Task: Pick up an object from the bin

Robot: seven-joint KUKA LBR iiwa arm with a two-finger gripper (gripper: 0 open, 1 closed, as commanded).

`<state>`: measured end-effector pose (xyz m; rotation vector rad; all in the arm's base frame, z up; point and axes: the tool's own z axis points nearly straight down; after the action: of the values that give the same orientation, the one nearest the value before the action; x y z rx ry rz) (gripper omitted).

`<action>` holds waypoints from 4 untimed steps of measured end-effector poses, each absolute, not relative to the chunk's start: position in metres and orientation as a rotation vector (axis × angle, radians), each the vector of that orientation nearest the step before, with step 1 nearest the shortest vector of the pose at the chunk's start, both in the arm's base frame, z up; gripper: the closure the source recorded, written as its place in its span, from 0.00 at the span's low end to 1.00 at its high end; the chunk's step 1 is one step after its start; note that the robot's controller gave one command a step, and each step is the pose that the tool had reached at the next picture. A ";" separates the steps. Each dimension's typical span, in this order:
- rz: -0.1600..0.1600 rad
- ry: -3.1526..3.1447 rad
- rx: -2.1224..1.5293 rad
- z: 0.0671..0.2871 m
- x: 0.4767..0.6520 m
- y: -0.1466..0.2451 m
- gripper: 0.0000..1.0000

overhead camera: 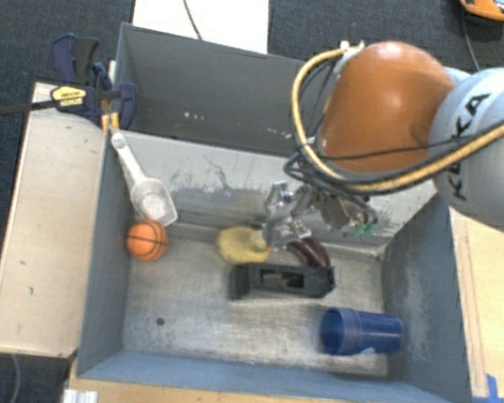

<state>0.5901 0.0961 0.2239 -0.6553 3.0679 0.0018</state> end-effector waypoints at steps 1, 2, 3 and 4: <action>0.002 3.069 -0.650 0.224 0.590 0.096 0.00; 0.002 3.070 -0.649 0.224 0.590 0.096 0.00; 0.001 3.070 -0.620 0.169 0.586 0.083 0.00; 0.024 3.068 -0.596 0.105 0.582 0.076 1.00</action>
Offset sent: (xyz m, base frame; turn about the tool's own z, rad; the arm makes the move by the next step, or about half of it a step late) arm 0.0000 0.0000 0.0000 0.0000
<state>0.5819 0.0758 0.1050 -0.5959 3.0677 0.0241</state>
